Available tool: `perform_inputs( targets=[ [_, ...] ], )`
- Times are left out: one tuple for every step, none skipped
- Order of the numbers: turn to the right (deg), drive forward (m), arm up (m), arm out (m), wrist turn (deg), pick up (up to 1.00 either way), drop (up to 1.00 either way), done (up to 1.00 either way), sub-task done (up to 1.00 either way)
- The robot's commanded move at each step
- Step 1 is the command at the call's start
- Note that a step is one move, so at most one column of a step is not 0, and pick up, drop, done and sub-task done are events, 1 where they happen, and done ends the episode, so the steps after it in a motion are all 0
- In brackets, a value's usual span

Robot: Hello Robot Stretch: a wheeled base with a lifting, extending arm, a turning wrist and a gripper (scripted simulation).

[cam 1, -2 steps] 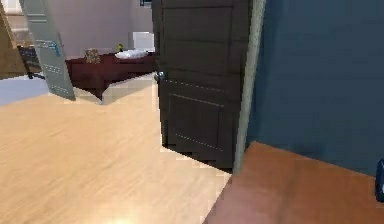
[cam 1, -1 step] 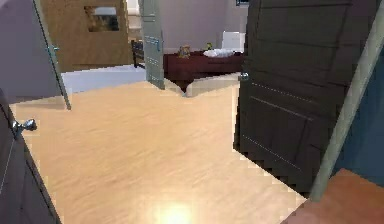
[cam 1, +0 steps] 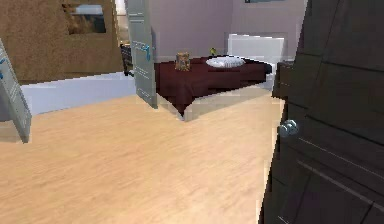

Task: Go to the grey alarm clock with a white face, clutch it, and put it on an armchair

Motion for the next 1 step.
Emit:
perform_inputs(
  targets=[
    [0.0, 0.85, 0.00, 0.00, 0.0, 0.00, 0.00, 0.00, 0.00]
  ],
)
